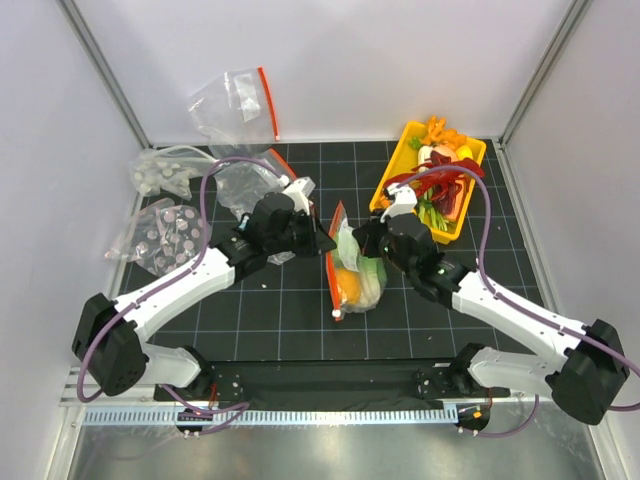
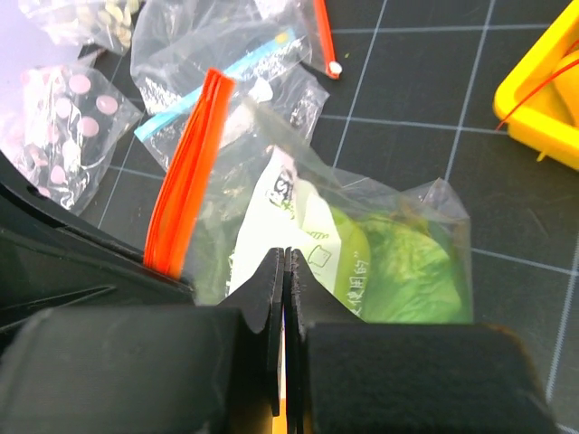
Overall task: Place the food in the zip-top bag and seal the zipper
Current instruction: Adjust the zipper food storage bag at the center of the board.
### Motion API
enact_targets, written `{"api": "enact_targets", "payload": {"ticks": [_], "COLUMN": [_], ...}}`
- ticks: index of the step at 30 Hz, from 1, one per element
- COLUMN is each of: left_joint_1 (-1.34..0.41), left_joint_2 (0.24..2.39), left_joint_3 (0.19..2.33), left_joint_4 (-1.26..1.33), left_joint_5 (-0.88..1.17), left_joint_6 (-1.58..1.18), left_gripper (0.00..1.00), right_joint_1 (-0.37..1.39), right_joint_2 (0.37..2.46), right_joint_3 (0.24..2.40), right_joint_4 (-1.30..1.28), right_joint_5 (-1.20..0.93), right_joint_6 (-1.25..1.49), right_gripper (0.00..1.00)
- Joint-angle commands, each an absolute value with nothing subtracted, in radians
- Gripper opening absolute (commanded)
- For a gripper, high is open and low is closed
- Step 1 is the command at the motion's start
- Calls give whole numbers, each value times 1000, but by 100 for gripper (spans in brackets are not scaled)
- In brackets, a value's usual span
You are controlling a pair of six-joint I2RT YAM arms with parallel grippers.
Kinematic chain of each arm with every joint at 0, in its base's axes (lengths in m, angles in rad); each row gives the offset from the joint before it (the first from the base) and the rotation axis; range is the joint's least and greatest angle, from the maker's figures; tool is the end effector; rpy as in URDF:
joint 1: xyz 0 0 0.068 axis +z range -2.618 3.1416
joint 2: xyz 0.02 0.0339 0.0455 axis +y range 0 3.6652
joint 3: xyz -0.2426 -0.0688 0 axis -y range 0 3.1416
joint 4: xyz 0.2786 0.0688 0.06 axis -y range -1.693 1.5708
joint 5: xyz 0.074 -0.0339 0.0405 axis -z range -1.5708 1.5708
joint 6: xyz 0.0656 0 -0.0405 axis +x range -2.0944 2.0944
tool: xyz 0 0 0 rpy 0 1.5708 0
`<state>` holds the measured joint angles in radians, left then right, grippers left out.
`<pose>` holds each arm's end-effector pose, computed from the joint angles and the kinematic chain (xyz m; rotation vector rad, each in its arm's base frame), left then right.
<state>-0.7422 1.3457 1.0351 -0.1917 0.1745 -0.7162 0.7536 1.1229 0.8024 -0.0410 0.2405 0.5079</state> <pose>0.2657 -0.2591 0.2552 0.1453 2.2426 -1.0311 0.2492 0.2124 0.2526 -0.0779 1.9686 0.6085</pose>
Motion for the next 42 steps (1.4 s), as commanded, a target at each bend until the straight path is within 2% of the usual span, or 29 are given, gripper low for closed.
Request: {"api": "enact_targets", "payload": {"ticks": [1,6,12,19,23,27,29,35,38,40,41,42], "left_joint_1": [-744,-745,-833,-959,-968,-968,-968,-991,-1008,-1011,-1014,-1017], "left_joint_2": [1293,1305,1310,1404,1428,1443,1466,1512,1535,1531,1523,1491], "left_joint_3": [1063,1120,1179,1399,1503,1532,1554,1513,1509,1499,1487,1468], "left_joint_4": [-199,-258,-322,-619,-696,-750,-813,-835,-818,-801,-784,-760], "left_joint_5": [167,262,284,134,161,86,-53,-77,-155,-169,-169,-160], "left_joint_6": [-661,-598,-462,-307,-211,-66,-20,139,158,153,153,153], "left_gripper": [0,0,0,0,0,0,0,0,3,11,16,18], "right_joint_1": [756,756,756,758,756,756,756,756,756,756,756,755], "right_joint_2": [1057,1003,902,838,809,752,732,773,784,782,773,766], "right_joint_3": [815,822,853,839,828,798,779,796,808,805,801,795], "right_joint_4": [-35,-60,-136,-136,-137,-91,-72,-89,-107,-104,-100,-97], "right_joint_5": [308,340,463,534,563,502,503,491,463,440,431,414], "right_joint_6": [502,454,376,359,364,339,336,319,310,299,295,291], "right_gripper": [1,2,4,6,5,6,6,8,11,20,29,32]}}
